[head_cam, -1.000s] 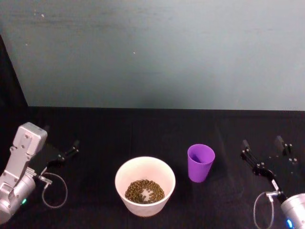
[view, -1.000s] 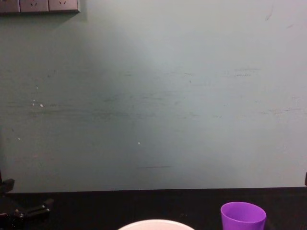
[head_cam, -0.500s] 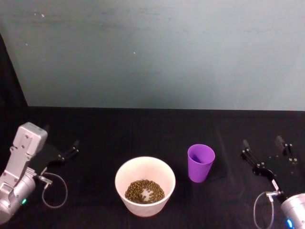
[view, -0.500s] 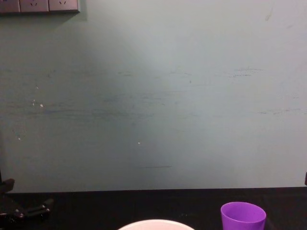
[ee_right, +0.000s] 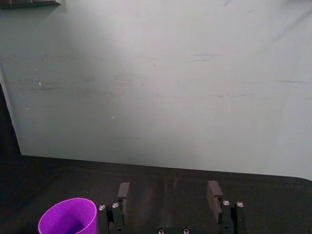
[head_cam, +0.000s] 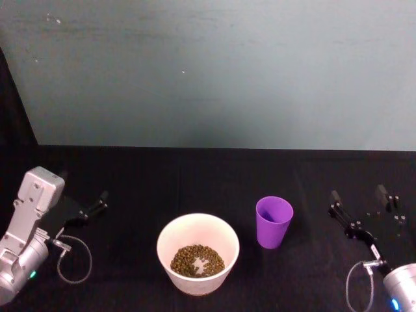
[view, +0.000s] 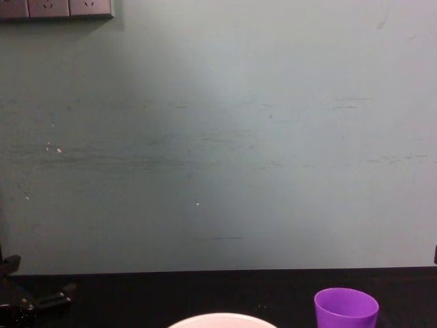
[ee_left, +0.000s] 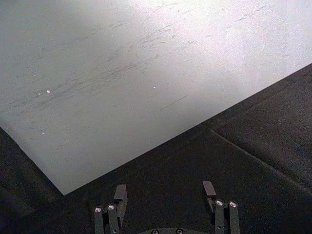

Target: Pick up the cup and pour the mung beans from the cup into the bowl.

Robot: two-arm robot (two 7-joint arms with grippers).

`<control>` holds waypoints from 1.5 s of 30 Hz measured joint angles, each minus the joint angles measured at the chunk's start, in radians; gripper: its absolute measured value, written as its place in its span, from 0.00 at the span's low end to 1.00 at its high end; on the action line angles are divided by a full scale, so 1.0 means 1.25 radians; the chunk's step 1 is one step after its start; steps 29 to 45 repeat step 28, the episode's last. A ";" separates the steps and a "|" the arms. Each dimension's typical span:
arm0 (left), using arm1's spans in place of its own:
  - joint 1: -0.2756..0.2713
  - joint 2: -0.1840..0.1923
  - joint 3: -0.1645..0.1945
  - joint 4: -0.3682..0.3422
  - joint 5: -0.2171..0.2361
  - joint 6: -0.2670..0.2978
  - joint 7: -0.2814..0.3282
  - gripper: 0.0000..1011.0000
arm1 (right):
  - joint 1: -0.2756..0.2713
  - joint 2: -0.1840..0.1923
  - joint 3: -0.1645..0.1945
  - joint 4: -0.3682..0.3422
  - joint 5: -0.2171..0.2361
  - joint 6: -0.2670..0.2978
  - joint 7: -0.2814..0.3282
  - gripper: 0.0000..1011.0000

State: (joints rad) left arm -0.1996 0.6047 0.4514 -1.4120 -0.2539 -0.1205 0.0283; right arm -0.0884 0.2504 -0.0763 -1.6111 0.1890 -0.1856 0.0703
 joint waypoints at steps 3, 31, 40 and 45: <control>0.000 0.000 0.000 0.000 0.000 0.000 0.000 0.99 | 0.000 0.000 0.000 0.000 0.000 0.000 0.000 0.99; 0.000 0.000 0.000 0.000 0.000 0.000 0.000 0.99 | 0.000 0.000 0.000 0.000 0.000 0.000 0.000 0.99; 0.000 0.000 0.000 0.000 0.000 0.000 0.000 0.99 | 0.000 0.000 0.000 0.000 0.000 0.000 0.000 0.99; 0.000 0.000 0.000 0.000 0.000 0.000 0.000 0.99 | 0.000 0.000 0.000 0.000 0.000 0.000 0.000 0.99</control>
